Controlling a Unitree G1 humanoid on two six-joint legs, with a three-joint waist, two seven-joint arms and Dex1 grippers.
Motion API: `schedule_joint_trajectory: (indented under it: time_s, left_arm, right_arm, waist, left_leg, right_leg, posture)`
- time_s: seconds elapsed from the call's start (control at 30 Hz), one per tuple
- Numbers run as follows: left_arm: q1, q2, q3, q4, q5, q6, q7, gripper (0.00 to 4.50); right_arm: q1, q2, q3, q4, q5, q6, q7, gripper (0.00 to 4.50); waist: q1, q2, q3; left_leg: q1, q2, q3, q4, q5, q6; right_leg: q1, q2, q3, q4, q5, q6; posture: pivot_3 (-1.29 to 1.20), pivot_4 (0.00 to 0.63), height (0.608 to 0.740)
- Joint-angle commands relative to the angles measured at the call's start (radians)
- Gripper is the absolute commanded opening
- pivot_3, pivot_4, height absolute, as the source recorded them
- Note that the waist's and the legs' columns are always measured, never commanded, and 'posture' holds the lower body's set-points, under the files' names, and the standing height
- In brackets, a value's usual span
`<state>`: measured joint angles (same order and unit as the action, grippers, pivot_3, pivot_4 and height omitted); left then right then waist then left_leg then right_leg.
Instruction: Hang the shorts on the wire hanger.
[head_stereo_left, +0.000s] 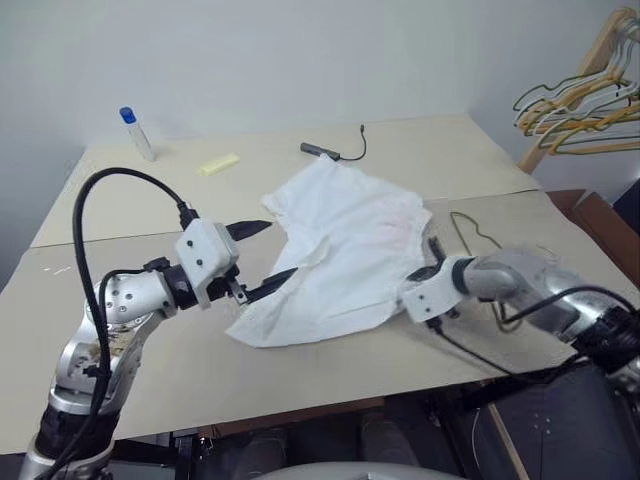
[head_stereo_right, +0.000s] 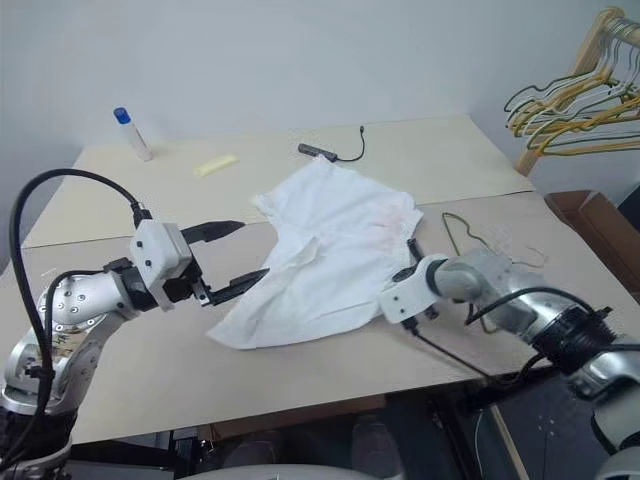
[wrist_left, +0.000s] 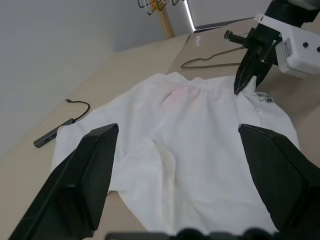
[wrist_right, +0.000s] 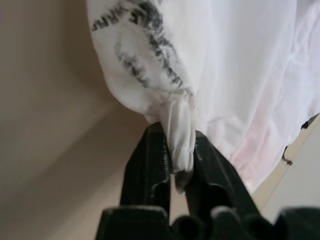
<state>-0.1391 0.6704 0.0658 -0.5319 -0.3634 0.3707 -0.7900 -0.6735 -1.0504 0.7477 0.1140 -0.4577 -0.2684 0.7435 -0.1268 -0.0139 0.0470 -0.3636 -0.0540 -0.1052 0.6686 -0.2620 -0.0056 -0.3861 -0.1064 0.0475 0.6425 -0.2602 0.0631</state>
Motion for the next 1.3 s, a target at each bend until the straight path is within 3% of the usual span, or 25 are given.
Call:
schedule_joint_trajectory:
  time_s: [0.03, 0.17, 0.37, 0.5, 0.73, 1.07, 1.3]
  left_arm:
    - [-0.012, -0.003, 0.007, -0.01, 0.0, -0.024, 0.009, 4.16]
    - [0.002, -0.003, 0.01, -0.016, 0.003, -0.027, 0.006, 4.16]
    - [0.009, 0.002, 0.004, -0.013, 0.013, -0.034, 0.002, 4.16]
    - [0.01, 0.037, -0.022, 0.008, 0.062, -0.064, -0.023, 4.16]
    - [0.075, 0.157, -0.066, 0.061, 0.175, -0.228, -0.132, 4.16]
    - [0.034, 0.306, -0.281, 0.214, 0.477, -0.745, -0.292, 4.16]
    - [-0.031, 0.333, -0.346, 0.319, 0.597, -0.909, -0.307, 4.16]
  right_arm:
    - [0.037, -0.003, -0.079, -0.009, -0.045, -0.053, 0.005, 2.01]
    - [0.164, -0.015, -0.185, -0.157, -0.067, 0.063, 0.028, 3.29]
    - [0.295, 0.045, -0.283, -0.329, -0.125, 0.229, 0.076, 3.29]
    - [0.317, 0.11, -0.282, -0.328, -0.189, 0.28, 0.08, 2.47]
    - [0.327, 0.129, -0.296, -0.282, -0.296, 0.283, 0.054, 0.03]
    - [0.325, 0.198, -0.317, -0.302, -0.257, 0.285, 0.118, 0.03]
    - [0.309, 0.228, -0.319, -0.297, -0.273, 0.293, 0.142, 0.03]
  waist:
    - [0.001, 0.0, 0.0]
    - [0.006, 0.0, 0.0]
    - [0.002, 0.0, 0.0]
    - [0.002, 0.0, 0.0]
    - [0.003, 0.0, 0.0]
    - [0.007, 0.0, 0.0]
    - [0.005, 0.0, 0.0]
  left_leg:
    - [-0.001, 0.0, 0.0, 0.0, 0.0, 0.0]
    - [-0.001, 0.0, 0.0, 0.0, 0.0, 0.0]
    - [0.0, 0.0, 0.0, 0.001, 0.0, 0.0]
    - [0.001, 0.0, 0.0, 0.001, 0.0, 0.0]
    - [0.0, -0.001, 0.0, 0.001, 0.0, 0.0]
    - [0.0, 0.0, 0.001, 0.001, 0.0, 0.0]
    - [0.001, 0.0, 0.002, 0.001, 0.0, 0.0]
  right_leg:
    - [0.0, 0.0, 0.0, 0.0, 0.0, 0.0]
    - [0.0, -0.001, 0.001, 0.0, 0.0, 0.0]
    - [0.001, 0.0, 0.001, 0.001, 0.0, 0.0]
    - [0.001, 0.0, 0.001, 0.001, 0.0, 0.0]
    - [0.0, 0.0, 0.001, 0.001, 0.0, 0.0]
    - [0.001, 0.0, 0.001, 0.001, 0.0, 0.0]
    - [0.001, 0.0, 0.001, 0.002, 0.0, 0.0]
  posture:
    - [-0.16, 0.0, 0.74]
    - [-0.17, 0.0, 0.74]
    - [-0.17, 0.0, 0.74]
    - [-0.17, 0.0, 0.74]
    - [-0.16, 0.0, 0.74]
    - [-0.14, 0.0, 0.74]
    - [-0.15, 0.0, 0.74]
